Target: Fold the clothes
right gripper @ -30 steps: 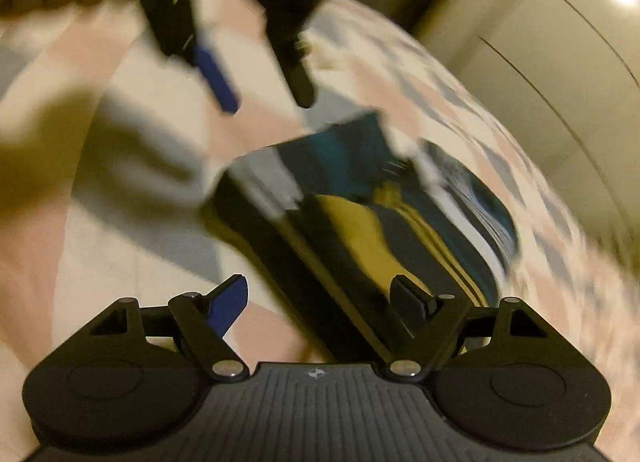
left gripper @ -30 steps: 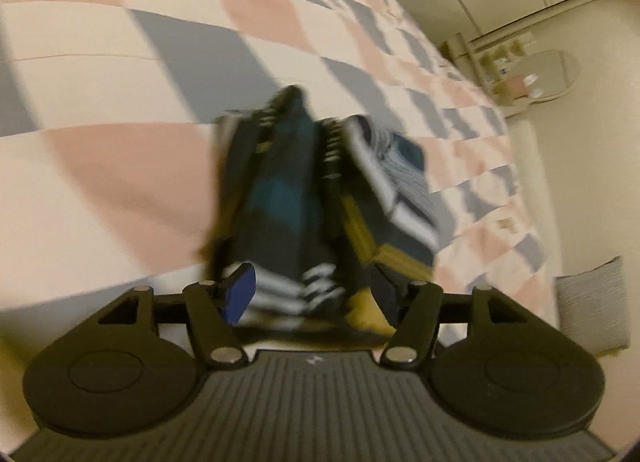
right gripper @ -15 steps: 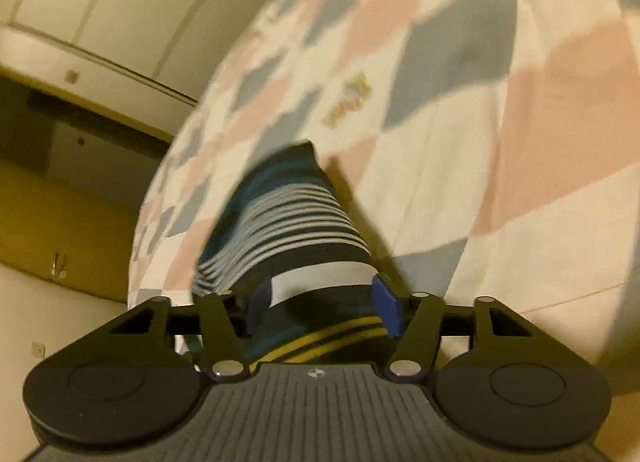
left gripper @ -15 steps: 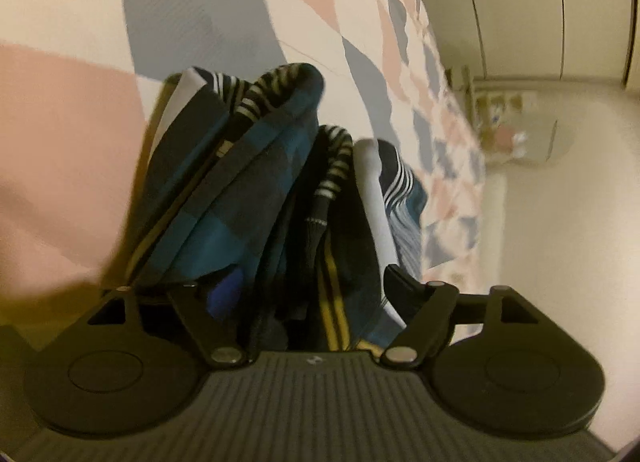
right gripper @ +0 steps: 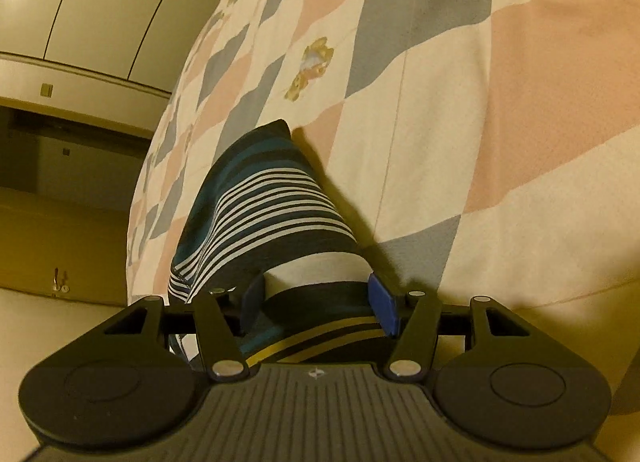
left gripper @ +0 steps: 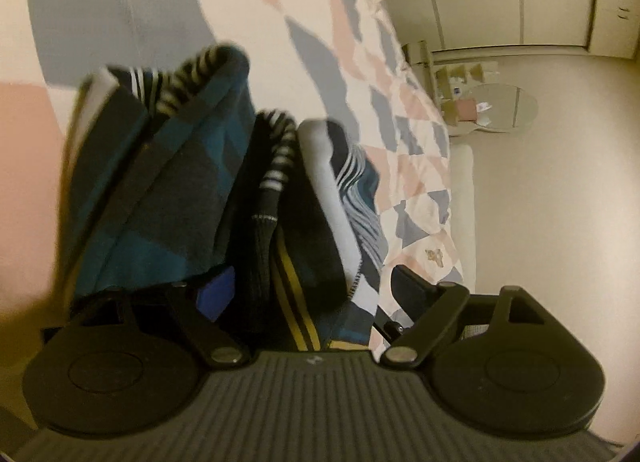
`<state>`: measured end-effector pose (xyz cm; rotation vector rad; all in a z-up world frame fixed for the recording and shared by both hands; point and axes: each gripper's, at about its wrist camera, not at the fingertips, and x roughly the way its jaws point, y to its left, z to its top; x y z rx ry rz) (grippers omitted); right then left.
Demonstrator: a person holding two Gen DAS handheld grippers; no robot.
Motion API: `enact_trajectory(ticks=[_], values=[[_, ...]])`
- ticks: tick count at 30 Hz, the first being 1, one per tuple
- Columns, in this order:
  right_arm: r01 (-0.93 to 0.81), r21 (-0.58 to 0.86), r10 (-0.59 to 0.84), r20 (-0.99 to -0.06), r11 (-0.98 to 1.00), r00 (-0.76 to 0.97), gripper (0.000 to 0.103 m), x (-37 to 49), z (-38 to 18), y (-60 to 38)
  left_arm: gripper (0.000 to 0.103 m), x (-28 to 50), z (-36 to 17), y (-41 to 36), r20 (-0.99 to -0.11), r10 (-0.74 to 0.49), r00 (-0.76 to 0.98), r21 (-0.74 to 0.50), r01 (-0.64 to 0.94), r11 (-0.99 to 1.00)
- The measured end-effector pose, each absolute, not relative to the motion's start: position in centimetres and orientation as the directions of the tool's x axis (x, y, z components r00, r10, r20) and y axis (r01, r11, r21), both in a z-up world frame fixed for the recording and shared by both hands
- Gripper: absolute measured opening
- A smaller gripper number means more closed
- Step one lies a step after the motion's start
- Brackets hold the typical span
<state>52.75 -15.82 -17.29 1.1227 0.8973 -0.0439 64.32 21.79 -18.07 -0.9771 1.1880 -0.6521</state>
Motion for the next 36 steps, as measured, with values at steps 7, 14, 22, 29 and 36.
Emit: enact_trajectory(ticks=[7,14,22,29,36], values=[[0.465,0.77,0.406,-0.63,0.436,0.662,0.062,52.2,-18.3,-15.9,0.083,64.2,-17.7,23.9,-0.481,-0.84,0.25,-0.871,-0.031,0.49],[0.477,0.775,0.414,-0.627,0.413,0.66,0.064,52.2,-19.1,-15.9,0.098,63.4,-16.8,21.1,-0.528,-0.826,0.197,-0.828,0.095,0.552],[0.499,0.764,0.405,-0.642,0.409,0.651,0.066,52.4,-19.3,-15.7,0.04,61.3,-13.0,19.0,-0.607,-0.76,0.232,-0.713,0.261,0.65],[0.471,0.696,0.356,-0.698,0.542,0.621,0.066,53.0,-17.5,-14.2,0.03,59.5,-11.1,18.3,-0.657,-0.686,0.311,-0.62,0.295,0.727],[0.276,0.623,0.355,-0.694,0.732,0.627,0.063,53.4,-12.9,-9.9,0.028,56.5,-6.7,21.8,-0.598,-0.655,0.462,-0.55,0.358,0.755]])
